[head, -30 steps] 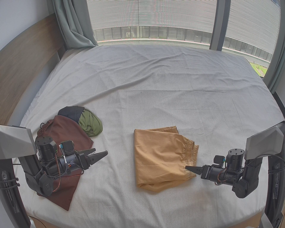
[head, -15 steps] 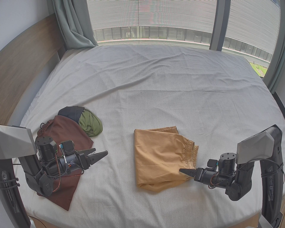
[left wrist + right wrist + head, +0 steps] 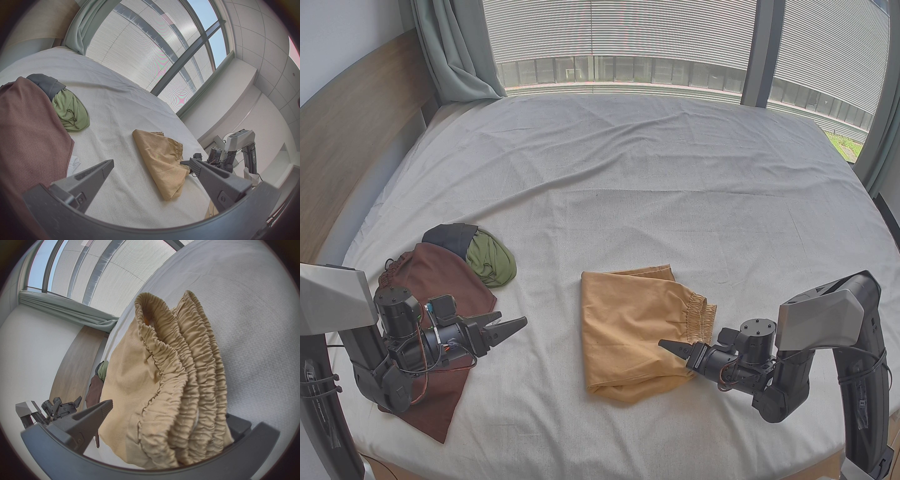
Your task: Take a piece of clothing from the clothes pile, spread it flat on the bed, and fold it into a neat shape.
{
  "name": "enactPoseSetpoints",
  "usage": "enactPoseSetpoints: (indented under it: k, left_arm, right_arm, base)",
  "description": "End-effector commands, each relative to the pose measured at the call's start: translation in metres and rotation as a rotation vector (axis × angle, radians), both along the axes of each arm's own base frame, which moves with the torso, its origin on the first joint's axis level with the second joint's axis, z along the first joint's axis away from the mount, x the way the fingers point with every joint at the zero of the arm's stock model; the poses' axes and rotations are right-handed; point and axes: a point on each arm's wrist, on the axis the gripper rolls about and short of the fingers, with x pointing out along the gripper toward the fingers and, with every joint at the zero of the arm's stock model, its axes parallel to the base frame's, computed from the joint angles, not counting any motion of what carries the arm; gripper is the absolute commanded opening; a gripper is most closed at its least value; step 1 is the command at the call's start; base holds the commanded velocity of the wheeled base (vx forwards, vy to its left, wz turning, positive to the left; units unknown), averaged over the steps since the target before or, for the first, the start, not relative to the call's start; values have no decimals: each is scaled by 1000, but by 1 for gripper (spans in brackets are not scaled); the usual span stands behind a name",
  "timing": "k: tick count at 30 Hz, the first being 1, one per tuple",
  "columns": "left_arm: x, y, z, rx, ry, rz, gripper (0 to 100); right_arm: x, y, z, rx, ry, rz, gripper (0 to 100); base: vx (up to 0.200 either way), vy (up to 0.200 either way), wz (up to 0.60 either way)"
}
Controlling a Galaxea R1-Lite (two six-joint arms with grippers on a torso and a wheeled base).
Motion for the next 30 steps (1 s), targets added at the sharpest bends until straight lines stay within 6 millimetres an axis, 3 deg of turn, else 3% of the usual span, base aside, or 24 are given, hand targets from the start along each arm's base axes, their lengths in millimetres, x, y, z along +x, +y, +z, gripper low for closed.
enactPoseSetpoints:
  k: [1, 3, 4, 16, 21, 22, 25, 30]
  left_arm:
    - [0, 0, -1, 0, 2, 0, 100]
    - [0, 0, -1, 0, 2, 0, 100]
    - [0, 0, -1, 0, 4, 0, 100]
    - [0, -2, -4, 2, 10, -8, 100]
    - [0, -2, -3, 1, 7, -7, 100]
    - [0, -2, -2, 0, 4, -7, 100]
    - [0, -2, -1, 0, 2, -7, 100]
    - [1, -2, -1, 0, 1, -6, 100]
  right_arm:
    - [0, 0, -6, -7, 15, -3, 100]
    - [-1, 0, -6, -8, 17, -3, 100]
    - [-1, 0, -6, -8, 17, -3, 0]
    - [-2, 0, 0, -3, 6, -3, 0]
    - [-1, 2, 22, 32, -38, -6, 0]
    - [-1, 3, 40, 66, -71, -3, 0]
    - [-3, 7, 60, 94, -116, 10, 0]
    - [-3, 7, 72, 112, -147, 22, 0]
  base:
    - [0, 0, 0]
    - [0, 0, 0]
    - [0, 0, 0]
    - [0, 0, 0]
    - [0, 0, 0]
    - [0, 0, 0]
    - [0, 0, 0]
    - [0, 0, 0]
